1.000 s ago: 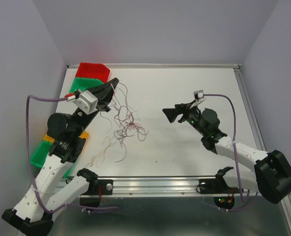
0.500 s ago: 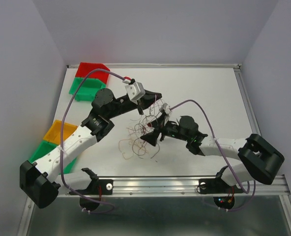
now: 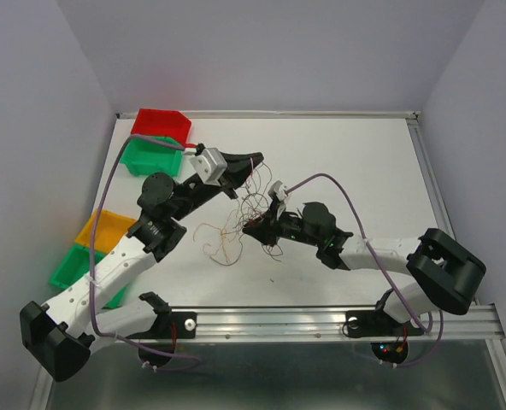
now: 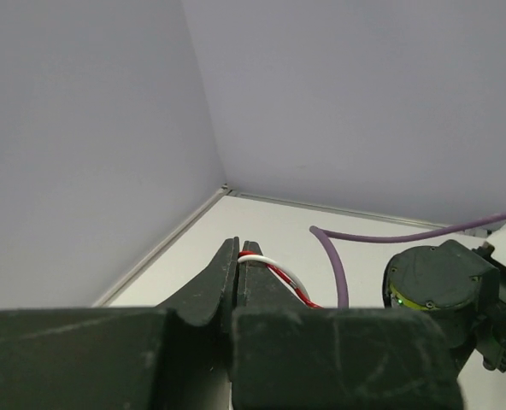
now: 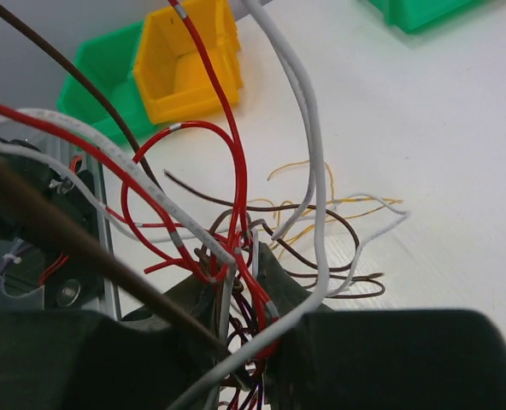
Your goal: Untangle the cables
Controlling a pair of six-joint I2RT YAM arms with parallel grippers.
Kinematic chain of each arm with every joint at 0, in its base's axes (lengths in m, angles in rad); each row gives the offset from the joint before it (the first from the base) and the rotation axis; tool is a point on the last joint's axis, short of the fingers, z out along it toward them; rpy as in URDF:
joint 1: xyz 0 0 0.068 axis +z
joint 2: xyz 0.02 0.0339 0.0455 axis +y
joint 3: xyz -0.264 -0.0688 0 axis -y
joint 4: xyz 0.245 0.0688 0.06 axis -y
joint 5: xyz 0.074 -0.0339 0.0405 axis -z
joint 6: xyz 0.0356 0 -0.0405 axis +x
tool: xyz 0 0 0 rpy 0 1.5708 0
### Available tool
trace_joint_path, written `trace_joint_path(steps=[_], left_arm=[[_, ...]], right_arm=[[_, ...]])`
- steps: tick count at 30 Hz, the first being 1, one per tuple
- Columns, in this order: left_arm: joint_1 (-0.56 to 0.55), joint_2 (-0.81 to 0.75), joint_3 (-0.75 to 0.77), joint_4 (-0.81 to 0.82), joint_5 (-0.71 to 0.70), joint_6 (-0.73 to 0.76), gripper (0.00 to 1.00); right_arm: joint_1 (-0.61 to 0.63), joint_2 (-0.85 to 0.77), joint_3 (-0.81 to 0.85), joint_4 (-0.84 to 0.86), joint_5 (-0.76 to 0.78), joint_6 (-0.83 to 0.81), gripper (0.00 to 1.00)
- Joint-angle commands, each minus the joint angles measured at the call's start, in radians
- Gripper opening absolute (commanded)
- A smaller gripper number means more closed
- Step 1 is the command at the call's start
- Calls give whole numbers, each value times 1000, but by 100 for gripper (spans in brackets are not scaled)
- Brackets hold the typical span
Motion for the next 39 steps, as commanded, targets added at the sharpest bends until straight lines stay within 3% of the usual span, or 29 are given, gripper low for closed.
trace_joint_path(steps=[1, 9, 11, 15, 17, 21, 27, 29, 30, 32, 33, 36, 39], left_arm=[[3, -73, 1, 55, -256, 8, 0], [140, -188, 6, 26, -798, 3, 0], [192, -202, 3, 41, -853, 17, 0], [307, -251, -19, 113, -961, 66, 0], [326, -266, -16, 116, -967, 80, 0], [339, -283, 1, 110, -989, 87, 0], [385, -217, 56, 51, -989, 54, 0], [427, -208, 64, 32, -960, 32, 0], [441, -203, 65, 29, -952, 23, 0], [467, -203, 66, 21, -911, -6, 0], [480, -205, 58, 20, -898, -17, 0], [488, -217, 35, 26, -810, -41, 0], [490, -223, 4, 44, -620, -58, 0]], right_arm=[[6, -37, 23, 42, 42, -10, 22], [6, 9, 42, 21, 158, 23, 20], [6, 3, 48, -10, 230, 23, 20], [3, -29, 60, -143, 624, 56, 10], [-6, -61, 43, -165, 743, 76, 1], [-97, -122, 13, -255, 960, 201, 1], [-400, -259, -128, -369, 916, 591, 1], [-431, -291, -155, -379, 976, 629, 11], [-431, -305, -158, -393, 994, 640, 25], [-431, -336, -159, -407, 1005, 642, 29], [-432, -342, -156, -418, 1007, 643, 38], [-432, -354, -150, -419, 975, 626, 28], [-432, -342, -127, -413, 905, 574, 32]])
